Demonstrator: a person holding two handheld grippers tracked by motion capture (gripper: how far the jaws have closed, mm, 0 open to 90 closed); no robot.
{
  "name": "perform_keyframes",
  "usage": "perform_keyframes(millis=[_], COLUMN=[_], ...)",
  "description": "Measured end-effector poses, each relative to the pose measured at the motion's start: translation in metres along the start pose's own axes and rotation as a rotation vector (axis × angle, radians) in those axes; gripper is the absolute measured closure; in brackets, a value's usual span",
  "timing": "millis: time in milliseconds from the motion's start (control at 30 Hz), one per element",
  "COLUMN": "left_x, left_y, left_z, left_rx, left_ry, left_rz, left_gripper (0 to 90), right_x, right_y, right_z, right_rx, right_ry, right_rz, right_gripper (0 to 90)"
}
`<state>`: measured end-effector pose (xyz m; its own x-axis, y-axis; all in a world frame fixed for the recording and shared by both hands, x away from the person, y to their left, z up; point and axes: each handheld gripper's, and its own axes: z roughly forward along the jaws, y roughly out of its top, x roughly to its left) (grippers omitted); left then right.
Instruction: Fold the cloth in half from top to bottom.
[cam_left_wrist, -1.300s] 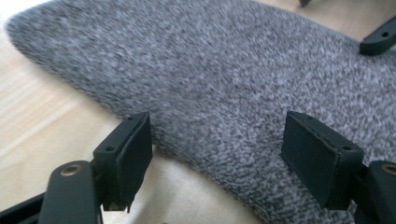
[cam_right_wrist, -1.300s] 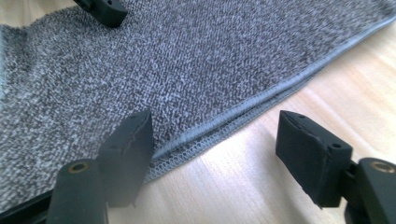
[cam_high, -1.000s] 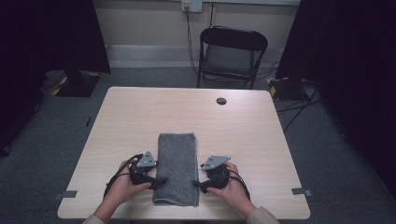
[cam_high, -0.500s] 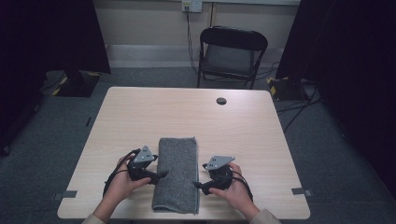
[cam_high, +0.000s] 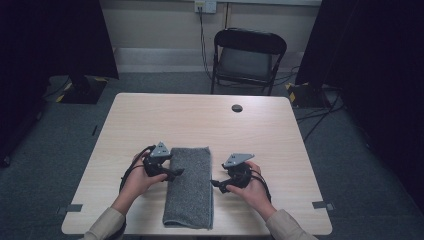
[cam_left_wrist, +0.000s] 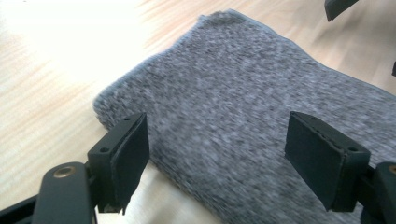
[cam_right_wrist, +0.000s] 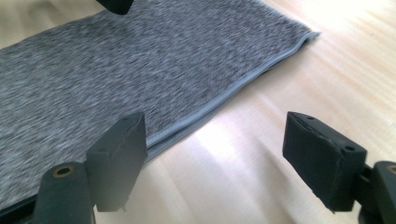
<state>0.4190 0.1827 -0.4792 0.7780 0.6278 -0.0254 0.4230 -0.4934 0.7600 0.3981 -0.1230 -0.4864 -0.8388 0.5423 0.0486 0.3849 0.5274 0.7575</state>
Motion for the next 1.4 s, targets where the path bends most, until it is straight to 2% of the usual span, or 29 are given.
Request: perform_keyframes(millis=[200,267,467,600,700,800,833,967,1100,1233,1300,1400], left_x=[0.017,0.022,0.030,0.029,0.027,0.026,0.025,0.017,0.012,0.017,0.021,0.028], left_y=[0.002,0.002,-0.001,-0.003,-0.006,-0.006,-0.006,-0.008,-0.007,0.000,0.004,0.006], left_z=[0.008,0.010,0.016,0.017,0.018,0.017,0.017,0.019,0.019,0.018,0.018,0.022], left_rx=[0.005,0.001,0.020,0.029,0.041,0.047,0.044,0.032,0.032,0.003,0.000,-0.004], left_ry=[0.022,0.027,0.043,0.046,0.037,0.038,0.048,0.032,0.032,0.047,0.059,0.063], left_rz=[-0.013,-0.029,-0.038,-0.040,-0.035,-0.030,-0.025,-0.014,-0.004,-0.023,-0.021,-0.045], left_gripper=[22.4,22.9,25.1,25.0,25.2,25.3,25.4,25.7,25.7,24.7,26.1,27.9], right_x=[-0.016,-0.021,-0.025,-0.023,-0.020,-0.017,-0.017,-0.014,-0.013,-0.018,-0.023,-0.030], right_y=[0.010,0.016,0.025,0.028,0.028,0.024,0.022,0.015,0.011,0.016,0.021,0.029], right_z=[0.013,0.016,0.028,0.034,0.038,0.039,0.039,0.035,0.029,0.025,0.025,0.027], right_rx=[0.002,-0.002,-0.003,-0.001,0.019,0.048,0.050,0.032,0.037,0.005,-0.007,-0.019], right_ry=[-0.012,-0.018,-0.026,-0.025,-0.010,-0.014,-0.018,-0.017,-0.018,-0.032,-0.053,-0.064], right_rz=[0.012,0.015,0.013,0.014,-0.002,-0.030,-0.029,-0.027,-0.025,-0.011,-0.013,0.003], right_gripper=[23.2,25.0,26.8,27.0,27.0,27.2,27.2,27.4,27.1,30.2,31.4,33.5])
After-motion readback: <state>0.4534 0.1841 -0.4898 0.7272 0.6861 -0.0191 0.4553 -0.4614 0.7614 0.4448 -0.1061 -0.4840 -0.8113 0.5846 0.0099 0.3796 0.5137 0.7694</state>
